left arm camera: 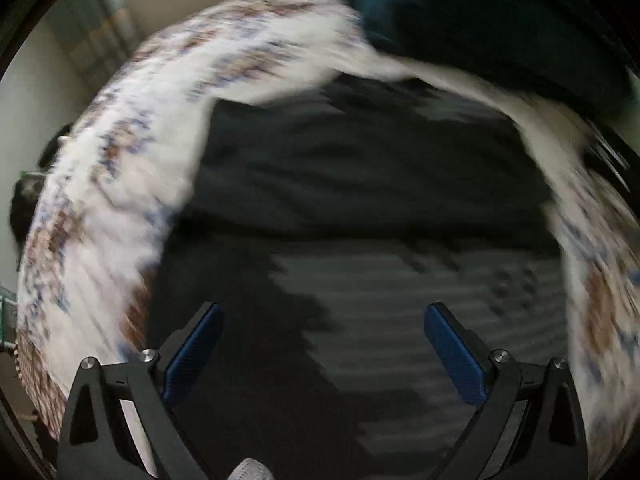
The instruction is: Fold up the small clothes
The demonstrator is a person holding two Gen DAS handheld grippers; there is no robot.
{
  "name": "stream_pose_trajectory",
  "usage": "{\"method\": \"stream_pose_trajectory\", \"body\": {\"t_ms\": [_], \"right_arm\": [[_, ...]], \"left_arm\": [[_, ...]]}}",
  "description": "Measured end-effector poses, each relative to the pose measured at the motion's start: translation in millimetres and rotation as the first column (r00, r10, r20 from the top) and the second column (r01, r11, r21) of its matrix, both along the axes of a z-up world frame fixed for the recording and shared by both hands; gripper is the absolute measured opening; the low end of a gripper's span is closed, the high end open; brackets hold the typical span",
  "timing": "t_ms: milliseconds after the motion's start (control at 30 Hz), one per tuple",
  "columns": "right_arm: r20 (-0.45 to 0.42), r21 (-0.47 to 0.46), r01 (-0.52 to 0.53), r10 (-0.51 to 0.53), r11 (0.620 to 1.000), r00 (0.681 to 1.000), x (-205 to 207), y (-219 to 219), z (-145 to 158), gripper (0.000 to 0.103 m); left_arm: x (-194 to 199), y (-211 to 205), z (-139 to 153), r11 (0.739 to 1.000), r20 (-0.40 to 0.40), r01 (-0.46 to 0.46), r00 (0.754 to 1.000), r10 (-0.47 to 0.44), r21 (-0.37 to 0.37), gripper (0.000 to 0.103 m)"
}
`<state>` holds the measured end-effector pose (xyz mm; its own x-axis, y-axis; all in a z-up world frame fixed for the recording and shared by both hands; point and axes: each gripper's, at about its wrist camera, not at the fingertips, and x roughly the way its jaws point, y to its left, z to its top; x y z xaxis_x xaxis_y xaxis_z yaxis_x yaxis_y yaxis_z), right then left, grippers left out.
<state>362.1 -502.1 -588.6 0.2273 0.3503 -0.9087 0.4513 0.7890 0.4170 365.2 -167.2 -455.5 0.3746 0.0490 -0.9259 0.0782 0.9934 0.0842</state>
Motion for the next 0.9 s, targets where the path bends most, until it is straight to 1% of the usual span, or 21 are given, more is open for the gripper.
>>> {"method": "stream_pose_trajectory", "body": {"t_ms": [33, 100, 133, 200, 267, 333, 433, 500, 533, 567, 600, 633, 667, 700, 733, 767, 867, 900], "right_arm": [[-0.004, 0.003, -0.014, 0.014, 1.000, 1.000, -10.7, -5.9, 1.0, 0.098], [-0.004, 0.030, -0.034, 0.034, 0.999, 0.999, -29.9, -17.5, -0.2, 0.098], [-0.021, 0.034, -0.047, 0.048, 0.998, 0.999, -36.2, -24.6, -3.1, 0.098], [-0.058, 0.045, -0.072, 0.074, 0.996, 0.996, -49.2, -43.2, -8.6, 0.098], [-0.077, 0.045, -0.096, 0.099, 0.994, 0.992, -56.0, -61.0, -12.5, 0.098], [-0.083, 0.051, -0.119, 0.123, 0.992, 0.989, -58.6, -78.2, -16.0, 0.098], [-0.088, 0.041, -0.176, 0.179, 0.984, 0.980, -48.7, -90.6, -24.9, 0.098], [-0.084, 0.049, -0.202, 0.205, 0.978, 0.975, -38.7, -93.7, -30.2, 0.098], [-0.077, 0.049, -0.218, 0.222, 0.975, 0.972, -31.2, -94.9, -32.8, 0.098], [-0.069, 0.052, -0.230, 0.233, 0.972, 0.970, -24.0, -93.3, -34.7, 0.098], [-0.058, 0.056, -0.238, 0.241, 0.970, 0.969, -16.2, -93.0, -36.5, 0.098], [-0.048, 0.062, -0.239, 0.242, 0.969, 0.969, -7.6, -91.9, -38.0, 0.098], [-0.035, 0.074, -0.242, 0.245, 0.968, 0.969, 3.8, -91.3, -41.0, 0.098], [-0.020, 0.088, -0.238, 0.241, 0.967, 0.970, 15.8, -90.0, -43.8, 0.098], [-0.003, 0.103, -0.238, 0.240, 0.966, 0.971, 28.9, -88.6, -47.5, 0.098], [0.021, 0.124, -0.243, 0.242, 0.962, 0.970, 50.2, -85.7, -54.0, 0.098], [0.068, 0.164, -0.272, 0.265, 0.948, 0.962, 99.8, -71.8, -70.2, 0.098], [0.080, 0.187, -0.294, 0.284, 0.937, 0.955, 119.9, -64.2, -79.5, 0.098]], "left_arm": [[-19.5, -23.5, -5.4, 1.000, -0.036, 0.021, 0.999, -0.020, 0.020, 0.103], [-50.5, -62.0, -19.2, 0.998, -0.112, 0.050, 0.993, -0.047, 0.024, 0.103], [-73.2, -88.8, -32.0, 0.998, -0.168, 0.061, 0.984, -0.056, 0.024, 0.103], [-99.9, -121.7, -51.7, 0.998, -0.263, 0.065, 0.963, -0.060, 0.010, 0.103], [-127.0, -156.8, -72.3, 0.998, -0.328, 0.068, 0.942, -0.063, 0.006, 0.103], [-144.3, -184.1, -92.2, 0.998, -0.369, 0.065, 0.928, -0.058, 0.006, 0.103], [-154.9, -207.6, -119.7, 0.994, -0.394, 0.080, 0.918, -0.046, 0.069, 0.103], [-155.9, -211.7, -134.0, 0.993, -0.387, 0.071, 0.922, -0.027, 0.099, 0.103], [-155.0, -210.6, -136.7, 0.994, -0.376, 0.057, 0.926, -0.019, 0.088, 0.100], [-153.6, -208.8, -136.6, 0.996, -0.356, 0.046, 0.934, -0.018, 0.071, 0.095], [-152.5, -207.6, -134.0, 0.997, -0.328, 0.047, 0.944, -0.027, 0.054, 0.075], [-152.6, -207.2, -130.7, 0.998, -0.303, 0.054, 0.952, -0.038, 0.044, 0.051], [-152.5, -206.8, -126.6, 0.997, -0.276, 0.067, 0.960, -0.052, 0.047, 0.041], [-150.9, -207.6, -123.2, 0.995, -0.258, 0.082, 0.964, -0.065, 0.053, 0.023], [-148.0, -205.7, -119.3, 0.996, -0.245, 0.083, 0.967, -0.071, 0.041, 0.007], [-145.3, -202.5, -115.9, 0.997, -0.234, 0.067, 0.971, -0.058, 0.034, 0.006], [-135.1, -188.0, -106.7, 1.000, -0.214, 0.010, 0.977, -0.012, -0.010, 0.005], [-132.4, -184.2, -104.4, 1.000, -0.207, -0.008, 0.978, 0.004, -0.017, 0.005]]}}
